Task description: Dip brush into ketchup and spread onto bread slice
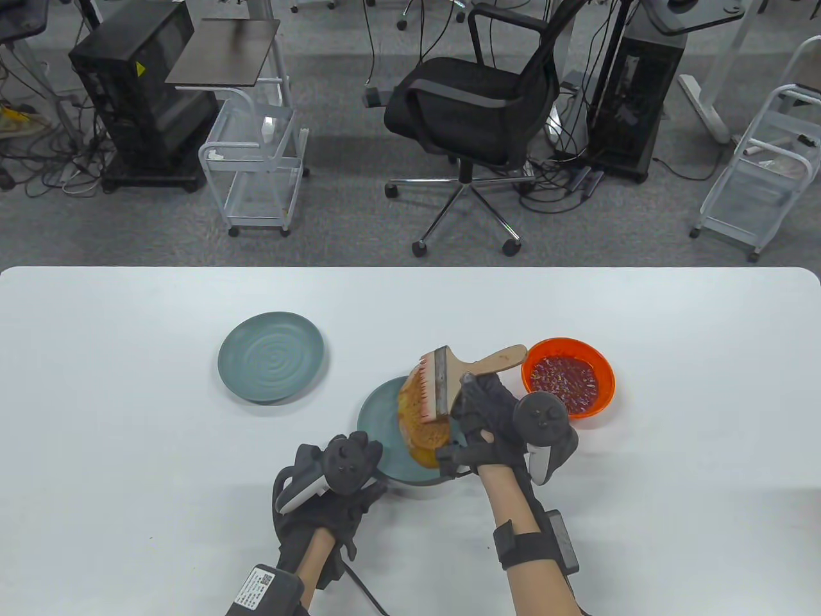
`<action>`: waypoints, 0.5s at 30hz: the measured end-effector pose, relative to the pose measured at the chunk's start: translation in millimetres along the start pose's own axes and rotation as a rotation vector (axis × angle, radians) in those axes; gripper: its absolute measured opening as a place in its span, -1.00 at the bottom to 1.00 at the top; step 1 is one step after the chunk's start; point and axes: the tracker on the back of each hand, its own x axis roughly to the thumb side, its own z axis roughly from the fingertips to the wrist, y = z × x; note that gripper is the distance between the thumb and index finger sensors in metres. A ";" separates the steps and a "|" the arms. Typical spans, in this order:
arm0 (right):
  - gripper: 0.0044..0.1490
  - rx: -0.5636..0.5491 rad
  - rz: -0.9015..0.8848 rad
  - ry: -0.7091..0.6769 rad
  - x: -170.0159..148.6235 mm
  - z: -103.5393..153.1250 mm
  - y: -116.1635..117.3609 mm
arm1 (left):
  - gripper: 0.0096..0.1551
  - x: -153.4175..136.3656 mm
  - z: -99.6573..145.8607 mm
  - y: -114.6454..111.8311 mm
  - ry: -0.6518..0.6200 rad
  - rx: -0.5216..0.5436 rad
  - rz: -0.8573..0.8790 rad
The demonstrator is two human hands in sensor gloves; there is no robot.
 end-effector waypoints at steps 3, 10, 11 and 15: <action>-0.41 -0.049 -0.019 0.007 0.0 -2.6 -11.1 | -0.25 0.0 0.9 -1.2 0.001 -0.002 -0.001; -0.41 0.090 -0.151 0.143 -5.4 6.9 15.4 | -0.25 0.0 0.2 -1.0 -0.001 -0.005 0.006; -0.41 0.089 -0.139 0.134 -5.6 7.5 16.4 | -0.25 -0.1 0.2 -1.0 -0.001 -0.005 0.008; -0.41 0.019 -0.086 0.090 -6.8 1.1 3.0 | -0.25 0.2 0.6 -1.1 0.000 -0.005 0.001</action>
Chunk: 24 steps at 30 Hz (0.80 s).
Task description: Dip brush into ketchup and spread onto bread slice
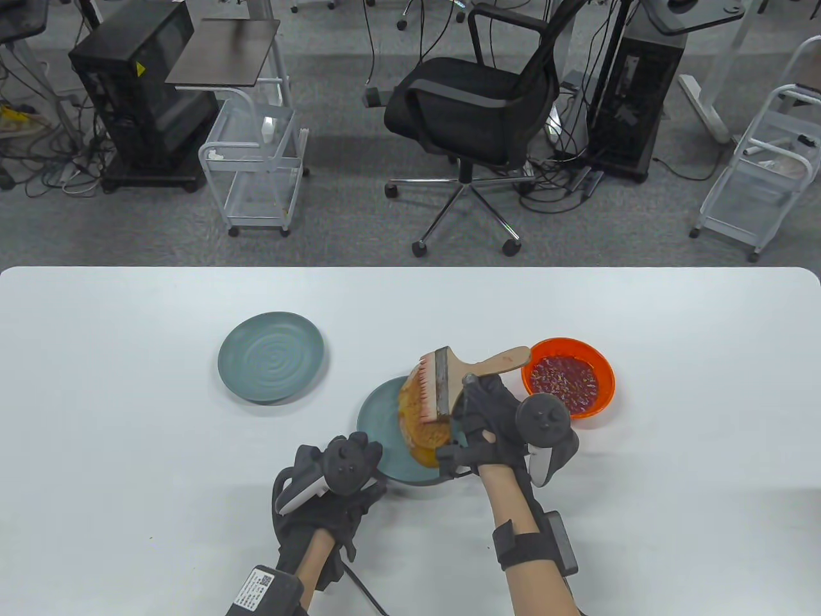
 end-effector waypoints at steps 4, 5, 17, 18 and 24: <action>-0.41 -0.071 0.040 -0.061 1.7 -4.0 -15.0 | -0.25 0.4 -0.3 0.5 0.003 -0.003 -0.003; -0.41 -0.082 0.034 -0.075 3.1 -3.7 -15.9 | -0.26 0.6 -0.4 0.4 0.004 -0.003 -0.003; -0.41 -0.011 0.061 -0.088 6.8 0.6 -2.0 | -0.25 0.7 0.0 0.1 0.004 -0.008 -0.004; -0.41 -0.046 0.100 -0.119 7.6 -1.1 -8.9 | -0.25 0.6 -0.1 -0.1 0.005 -0.008 -0.007; -0.41 -0.063 -0.053 -0.029 7.7 -3.7 -18.6 | -0.25 1.2 0.4 0.3 0.013 -0.014 0.005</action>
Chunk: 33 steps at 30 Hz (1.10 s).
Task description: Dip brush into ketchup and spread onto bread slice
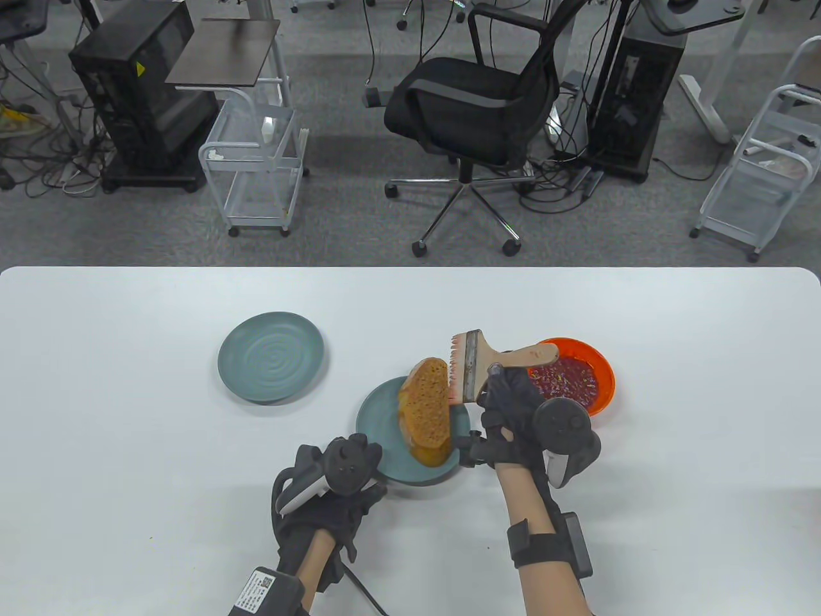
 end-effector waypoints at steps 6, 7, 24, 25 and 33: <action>-0.41 0.102 -0.010 0.061 -4.4 11.1 25.9 | -0.25 -0.6 0.3 -0.2 -0.005 -0.002 0.002; -0.41 0.082 -0.007 0.071 -3.6 11.2 24.4 | -0.25 -1.0 0.5 -0.6 -0.006 -0.003 0.003; -0.41 -0.002 0.044 0.059 -1.4 9.1 15.0 | -0.24 -3.9 1.7 -2.4 -0.015 -0.013 0.019; -0.41 -0.028 0.077 0.026 0.7 6.5 9.5 | -0.24 -4.1 1.7 -2.6 -0.015 -0.014 0.019; -0.41 0.083 -0.045 0.148 -0.4 14.0 26.4 | -0.23 -2.9 1.2 -3.4 -0.014 -0.021 0.023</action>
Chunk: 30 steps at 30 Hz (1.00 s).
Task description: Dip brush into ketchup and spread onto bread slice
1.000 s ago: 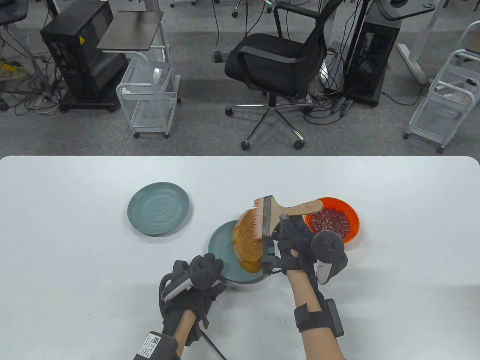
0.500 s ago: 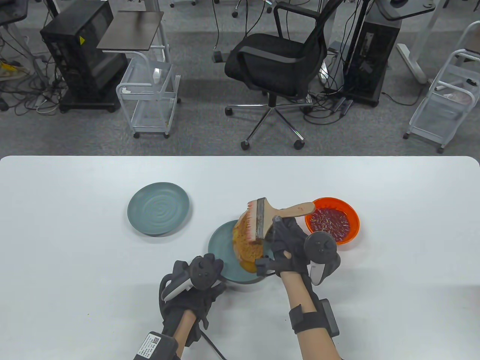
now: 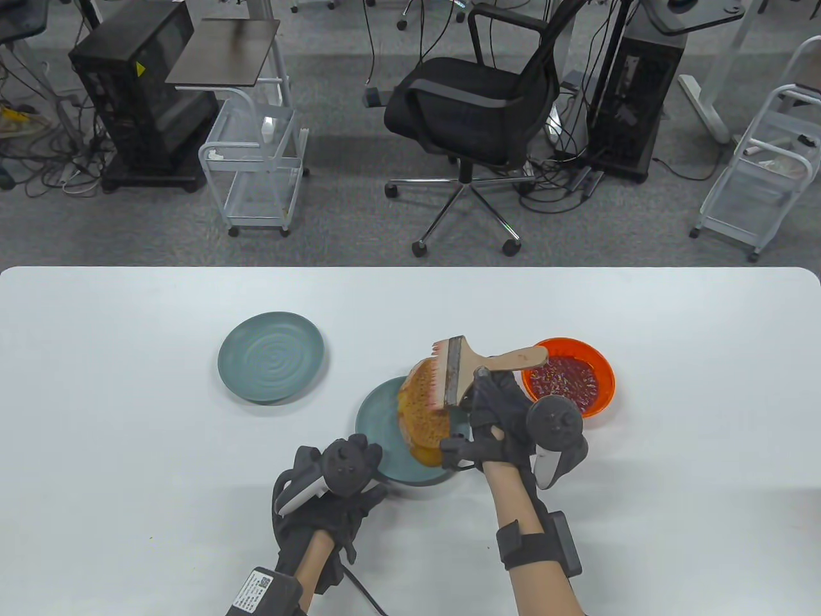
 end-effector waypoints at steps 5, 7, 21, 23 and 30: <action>-0.41 -0.016 0.064 -0.036 0.3 -0.1 3.0 | -0.23 -2.4 0.2 -1.5 -0.005 0.000 0.018; -0.41 -0.082 0.146 -0.129 4.1 -4.2 -9.5 | -0.23 -2.1 0.2 -1.3 -0.005 -0.004 0.017; -0.41 0.022 0.075 -0.112 2.1 0.9 3.7 | -0.23 1.3 -1.9 -0.4 0.008 -0.003 0.014; -0.41 -0.016 0.132 -0.146 1.9 -1.8 -1.7 | -0.23 1.0 -1.8 -0.3 0.008 -0.004 0.015; -0.40 -0.095 0.225 -0.285 15.5 -5.4 -19.8 | -0.23 1.6 -2.2 0.3 0.011 -0.013 0.019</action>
